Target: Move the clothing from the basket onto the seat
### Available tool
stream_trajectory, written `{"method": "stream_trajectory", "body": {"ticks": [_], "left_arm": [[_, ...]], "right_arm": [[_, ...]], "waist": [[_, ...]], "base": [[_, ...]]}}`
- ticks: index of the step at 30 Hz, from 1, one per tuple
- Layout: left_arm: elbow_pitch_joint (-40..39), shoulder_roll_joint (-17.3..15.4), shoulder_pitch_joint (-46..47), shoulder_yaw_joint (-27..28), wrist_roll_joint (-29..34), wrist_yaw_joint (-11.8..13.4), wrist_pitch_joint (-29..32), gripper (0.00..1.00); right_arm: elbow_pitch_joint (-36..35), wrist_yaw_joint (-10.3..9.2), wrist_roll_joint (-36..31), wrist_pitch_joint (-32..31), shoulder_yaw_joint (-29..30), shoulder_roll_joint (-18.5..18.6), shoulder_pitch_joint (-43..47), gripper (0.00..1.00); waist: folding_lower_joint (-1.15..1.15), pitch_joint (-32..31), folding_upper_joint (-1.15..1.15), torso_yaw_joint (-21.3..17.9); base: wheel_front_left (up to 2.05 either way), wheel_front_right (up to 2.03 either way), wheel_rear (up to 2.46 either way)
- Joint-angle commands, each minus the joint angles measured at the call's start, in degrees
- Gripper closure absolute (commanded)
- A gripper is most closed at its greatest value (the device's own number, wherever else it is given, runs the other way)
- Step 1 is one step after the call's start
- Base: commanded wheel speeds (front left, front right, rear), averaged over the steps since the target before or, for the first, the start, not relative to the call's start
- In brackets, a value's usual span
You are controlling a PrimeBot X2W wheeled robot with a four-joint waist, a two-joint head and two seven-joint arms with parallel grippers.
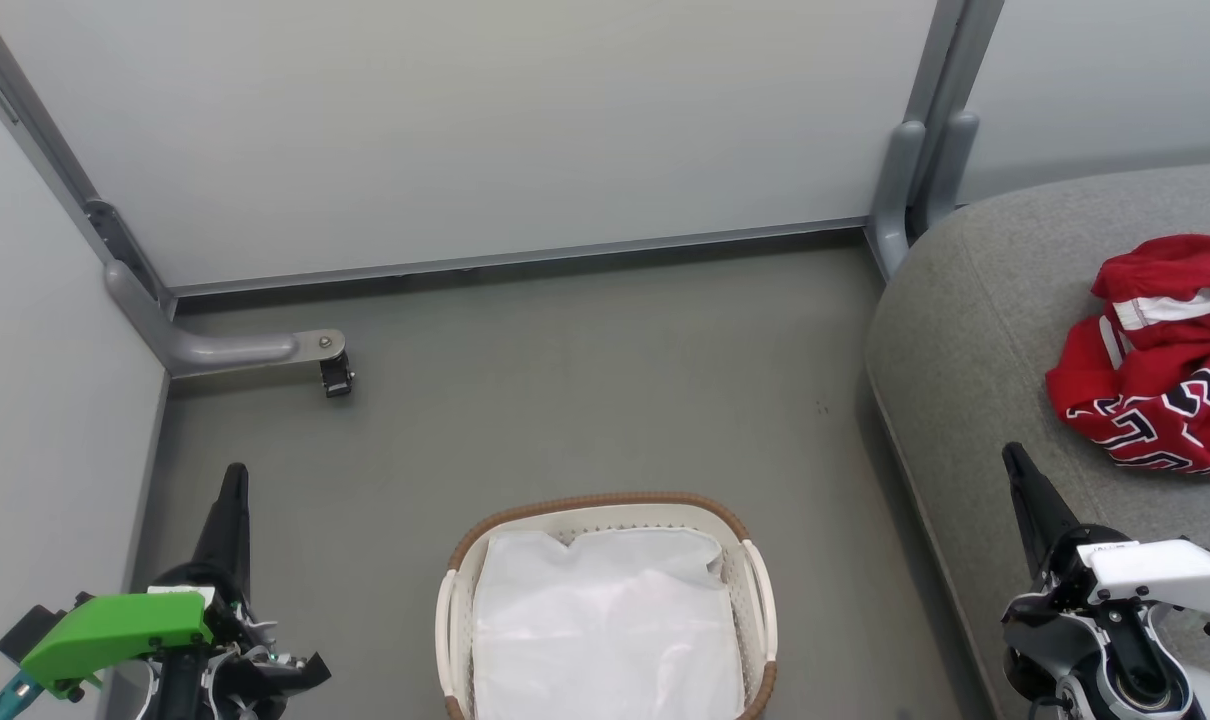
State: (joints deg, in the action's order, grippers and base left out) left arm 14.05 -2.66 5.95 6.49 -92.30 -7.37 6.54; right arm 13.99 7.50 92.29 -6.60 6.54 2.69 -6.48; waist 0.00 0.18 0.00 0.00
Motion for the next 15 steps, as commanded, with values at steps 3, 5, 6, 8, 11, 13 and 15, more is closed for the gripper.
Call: {"method": "stream_trajectory", "body": {"ticks": [3, 5, 6, 8, 11, 13, 15], "left_arm": [[-0.1, -0.4, 0.6, 0.1, -0.2, -0.2, 0.2, 1.00], [-0.1, -0.4, 0.6, 0.1, -0.2, -0.2, 0.2, 1.00], [-0.1, -0.4, 0.6, 0.1, -0.2, -0.2, 0.2, 1.00], [-0.1, -0.4, 0.6, 0.1, -0.2, -0.2, 0.2, 1.00], [-0.1, -0.4, 0.6, 0.1, -0.2, -0.2, 0.2, 1.00], [-0.1, -0.4, 0.6, 0.1, -0.2, -0.2, 0.2, 1.00], [-0.1, -0.4, 0.6, 0.1, -0.2, -0.2, 0.2, 1.00]], "right_arm": [[-0.2, -0.02, 0.2, -0.1, 0.1, 0.4, 0.6, 1.00], [-0.2, -0.02, 0.2, -0.1, 0.1, 0.4, 0.6, 1.00], [-0.2, -0.02, 0.2, -0.1, 0.1, 0.4, 0.6, 1.00], [-0.2, -0.02, 0.2, -0.1, 0.1, 0.4, 0.6, 1.00], [-0.2, -0.02, 0.2, -0.1, 0.1, 0.4, 0.6, 1.00], [-0.2, -0.02, 0.2, -0.1, 0.1, 0.4, 0.6, 1.00], [-0.2, -0.02, 0.2, -0.1, 0.1, 0.4, 0.6, 1.00]], "waist": [[0.00, 0.0, 0.00, 0.0], [0.00, 0.0, 0.00, 0.0], [0.00, 0.0, 0.00, 0.0], [0.00, 0.0, 0.00, 0.0], [0.00, 0.0, 0.00, 0.0], [0.00, 0.0, 0.00, 0.0], [0.00, 0.0, 0.00, 0.0]], "base": [[0.00, 0.00, 0.00], [0.00, 0.00, 0.00], [0.00, 0.00, 0.00], [0.00, 0.00, 0.00], [0.00, 0.00, 0.00], [0.00, 0.00, 0.00], [0.00, 0.00, 0.00]]}}
